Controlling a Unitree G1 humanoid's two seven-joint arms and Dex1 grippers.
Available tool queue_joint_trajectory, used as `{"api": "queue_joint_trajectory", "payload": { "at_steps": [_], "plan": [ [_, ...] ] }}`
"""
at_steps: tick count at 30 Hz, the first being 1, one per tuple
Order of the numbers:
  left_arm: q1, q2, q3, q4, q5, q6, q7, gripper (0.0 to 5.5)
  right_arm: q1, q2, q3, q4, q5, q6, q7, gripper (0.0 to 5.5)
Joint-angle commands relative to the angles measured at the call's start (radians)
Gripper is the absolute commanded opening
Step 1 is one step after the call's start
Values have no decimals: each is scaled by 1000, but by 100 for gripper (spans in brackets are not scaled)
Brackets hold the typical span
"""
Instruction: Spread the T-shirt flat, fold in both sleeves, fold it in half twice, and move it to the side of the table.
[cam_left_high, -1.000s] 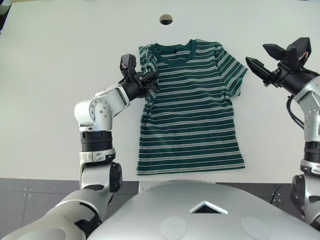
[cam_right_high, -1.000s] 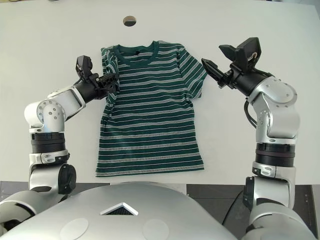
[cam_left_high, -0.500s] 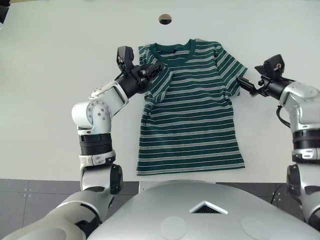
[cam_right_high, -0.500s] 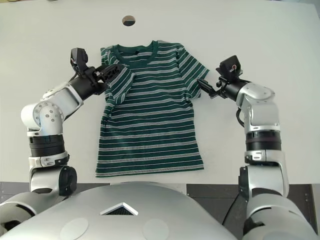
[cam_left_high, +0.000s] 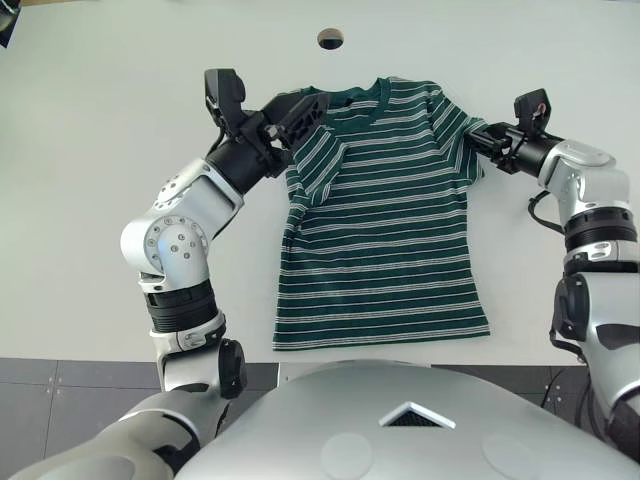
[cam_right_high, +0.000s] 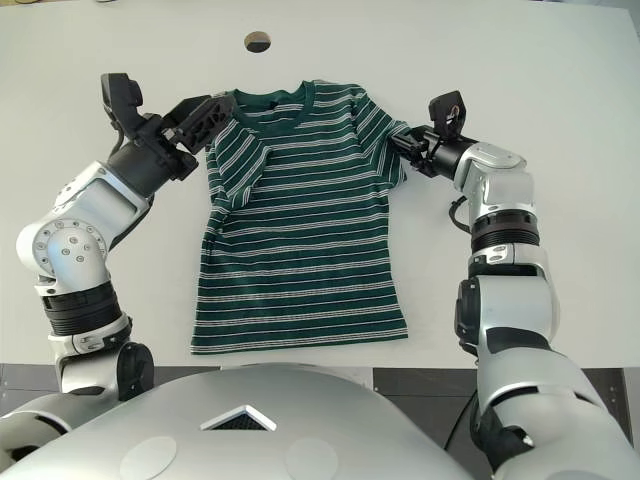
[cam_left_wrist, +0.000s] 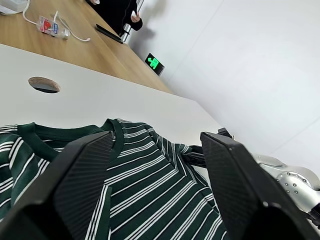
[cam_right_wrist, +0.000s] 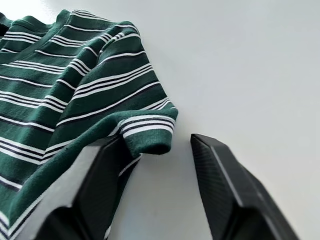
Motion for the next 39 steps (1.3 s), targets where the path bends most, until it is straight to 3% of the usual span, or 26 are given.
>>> {"api": "queue_joint_trajectory", "payload": {
  "at_steps": [1,11,27,39],
  "plan": [
    [-15,3,7,18,-5,-10,16,326,13,21,5,9,-11,29,10,180],
    [-22,7,8,23,-4,-17,27,326,63,12,-4,-174,6,104,25,12],
    [-38,9,19,32,-10,-14,36,326,216,-7,-5,-685,78,322,7,12],
    [-36,7,22,27,-20,-12,44,326,239,95,120,-762,63,369,-58,12]
  ]
}}
